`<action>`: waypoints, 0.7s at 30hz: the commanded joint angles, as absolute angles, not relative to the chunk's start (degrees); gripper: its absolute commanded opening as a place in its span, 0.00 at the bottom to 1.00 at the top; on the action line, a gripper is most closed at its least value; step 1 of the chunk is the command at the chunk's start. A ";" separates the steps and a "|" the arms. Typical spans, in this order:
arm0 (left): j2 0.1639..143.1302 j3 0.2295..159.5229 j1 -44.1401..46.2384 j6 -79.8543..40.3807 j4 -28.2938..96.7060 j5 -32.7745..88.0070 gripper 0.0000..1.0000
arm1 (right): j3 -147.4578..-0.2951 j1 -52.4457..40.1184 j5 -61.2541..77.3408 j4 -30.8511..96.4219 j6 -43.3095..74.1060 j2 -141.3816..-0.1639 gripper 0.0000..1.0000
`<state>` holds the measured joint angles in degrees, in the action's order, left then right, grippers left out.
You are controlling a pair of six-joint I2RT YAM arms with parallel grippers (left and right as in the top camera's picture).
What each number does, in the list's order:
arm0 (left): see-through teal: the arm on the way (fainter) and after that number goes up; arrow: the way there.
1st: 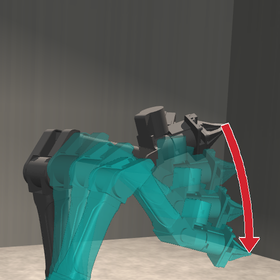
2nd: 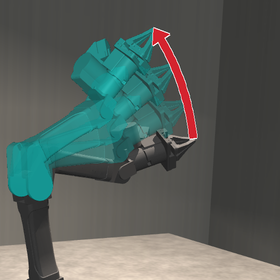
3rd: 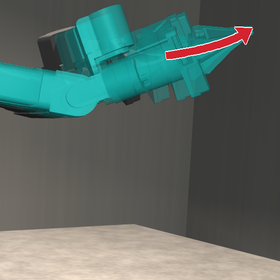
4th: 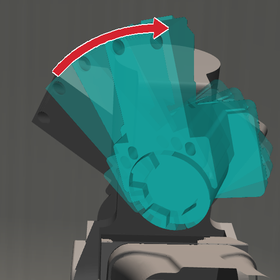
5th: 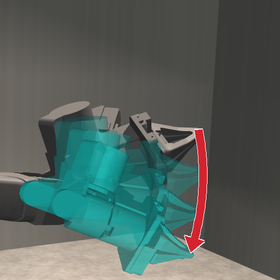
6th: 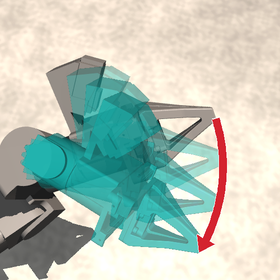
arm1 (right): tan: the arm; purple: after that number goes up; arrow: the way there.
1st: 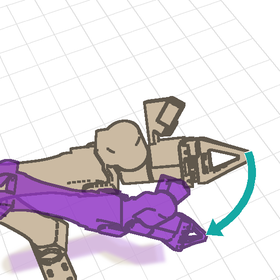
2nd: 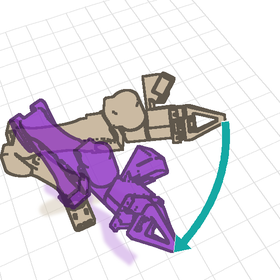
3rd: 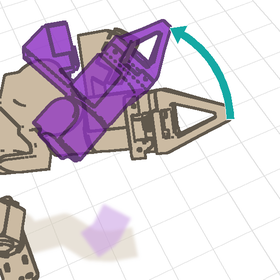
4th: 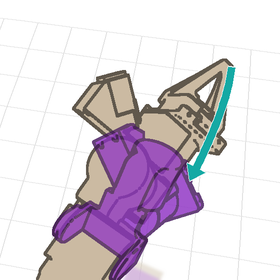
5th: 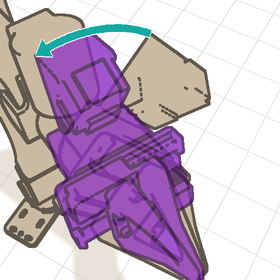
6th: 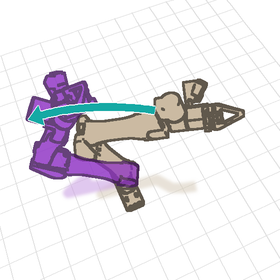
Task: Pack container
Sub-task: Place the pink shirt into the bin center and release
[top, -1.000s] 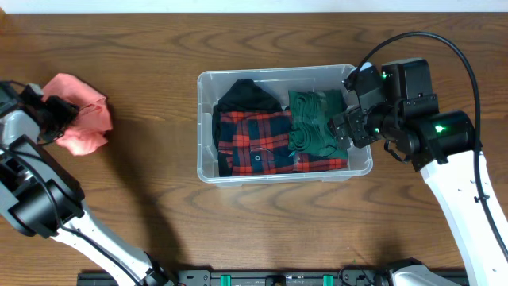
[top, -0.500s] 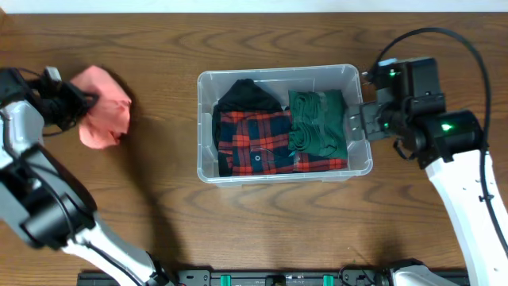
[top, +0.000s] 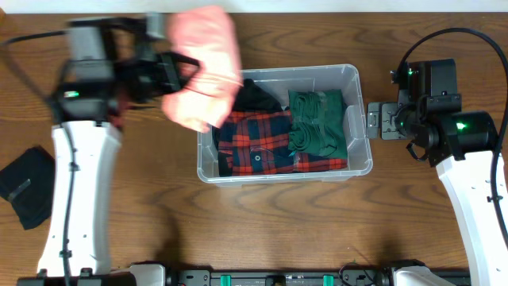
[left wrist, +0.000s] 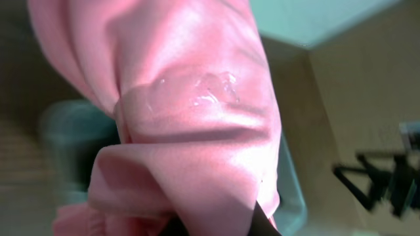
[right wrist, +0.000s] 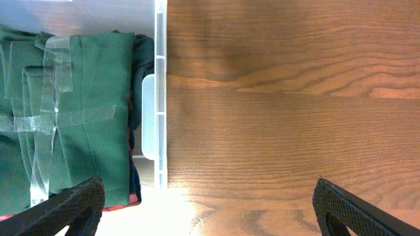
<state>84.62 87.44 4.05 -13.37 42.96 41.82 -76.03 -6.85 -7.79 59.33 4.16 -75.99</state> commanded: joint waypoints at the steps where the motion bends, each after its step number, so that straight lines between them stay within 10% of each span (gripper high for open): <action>1: 85.52 86.48 12.56 -18.68 41.85 33.63 0.06 | -76.07 -6.33 -8.80 59.59 5.28 -75.00 0.99; 18: 87.59 63.24 28.32 -33.28 19.33 16.78 0.08 | -76.07 -6.52 -5.06 59.79 4.32 -74.98 0.99; 21: 88.31 63.20 28.32 -30.11 18.98 16.86 0.71 | -76.07 -7.79 3.73 58.35 -1.45 -74.52 0.99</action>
